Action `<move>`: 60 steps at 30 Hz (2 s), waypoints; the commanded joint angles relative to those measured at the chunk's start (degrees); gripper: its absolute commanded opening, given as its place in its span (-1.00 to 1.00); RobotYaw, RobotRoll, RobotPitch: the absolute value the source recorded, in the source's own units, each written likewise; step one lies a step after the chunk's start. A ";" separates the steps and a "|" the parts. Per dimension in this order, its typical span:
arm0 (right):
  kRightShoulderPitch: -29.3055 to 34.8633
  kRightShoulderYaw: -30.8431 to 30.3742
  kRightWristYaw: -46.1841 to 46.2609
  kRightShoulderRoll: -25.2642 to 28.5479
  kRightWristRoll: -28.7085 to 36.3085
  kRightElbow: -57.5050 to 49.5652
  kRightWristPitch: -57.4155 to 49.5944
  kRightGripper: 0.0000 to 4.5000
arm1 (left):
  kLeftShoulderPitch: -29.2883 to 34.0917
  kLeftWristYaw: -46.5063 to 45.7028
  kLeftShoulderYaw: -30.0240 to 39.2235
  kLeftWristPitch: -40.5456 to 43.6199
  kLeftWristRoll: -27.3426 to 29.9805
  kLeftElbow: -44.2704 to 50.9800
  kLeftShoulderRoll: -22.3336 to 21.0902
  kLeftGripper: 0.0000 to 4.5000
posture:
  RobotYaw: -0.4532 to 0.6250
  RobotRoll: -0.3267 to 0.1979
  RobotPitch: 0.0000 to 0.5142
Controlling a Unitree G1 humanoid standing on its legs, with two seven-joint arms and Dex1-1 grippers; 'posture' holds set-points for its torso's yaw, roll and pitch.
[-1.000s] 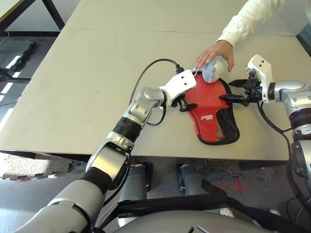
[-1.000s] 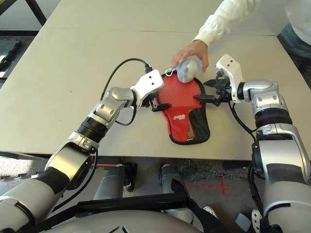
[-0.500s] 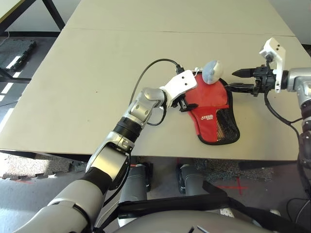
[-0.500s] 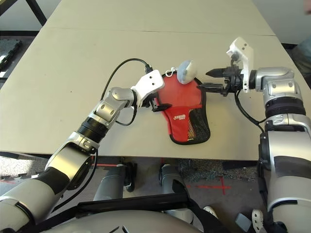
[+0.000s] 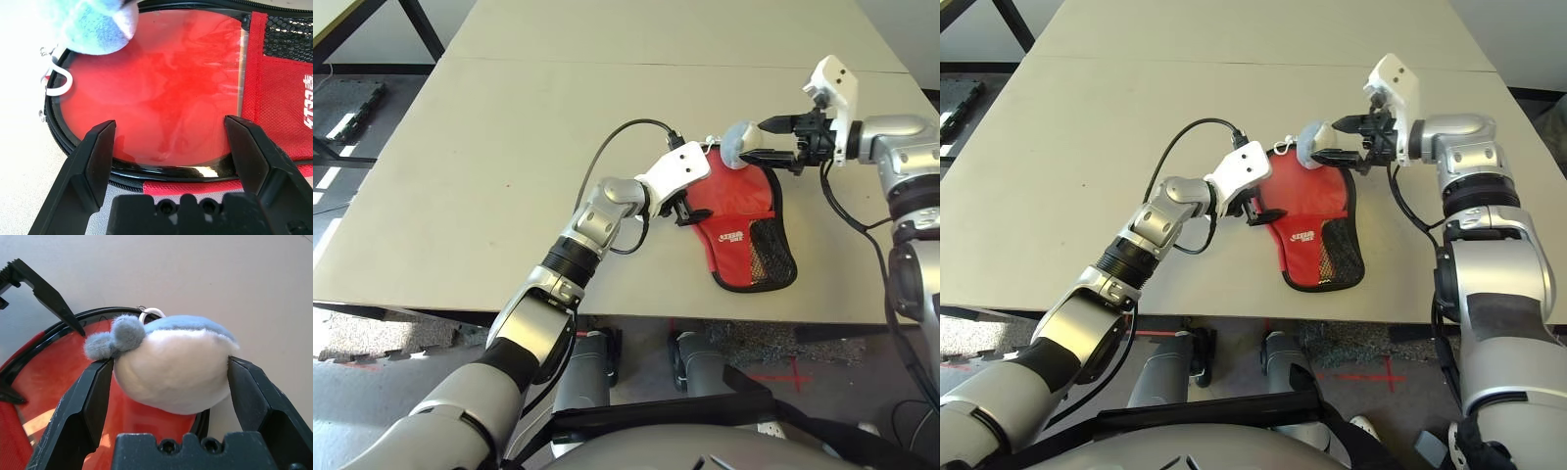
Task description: Store the ping-pong paddle in its case and zip it.
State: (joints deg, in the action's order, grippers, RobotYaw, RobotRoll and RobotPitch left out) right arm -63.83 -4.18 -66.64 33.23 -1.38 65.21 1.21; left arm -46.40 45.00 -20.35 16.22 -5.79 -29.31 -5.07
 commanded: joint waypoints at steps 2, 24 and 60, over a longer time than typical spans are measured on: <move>-0.80 -1.54 2.15 -1.66 -2.92 3.34 1.91 1.00 | 2.42 -0.30 -1.90 2.16 -1.37 -1.00 -0.19 0.98 | -0.23 0.25 -0.28; -1.39 0.56 6.98 0.07 -3.80 5.80 1.86 -0.96 | 3.21 -0.83 -2.01 3.74 -1.20 0.59 -0.25 1.00 | -0.21 0.25 -0.25; -0.17 -3.58 -13.51 22.47 -9.39 5.75 -6.44 -0.96 | 2.16 0.17 -3.04 4.38 -1.20 -1.95 1.24 1.00 | -0.30 0.25 -0.26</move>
State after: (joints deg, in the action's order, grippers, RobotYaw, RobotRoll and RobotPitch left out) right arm -64.54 -6.63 -76.44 53.78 -9.89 71.17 -3.65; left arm -45.88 44.76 -21.23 19.01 -5.61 -27.84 -3.73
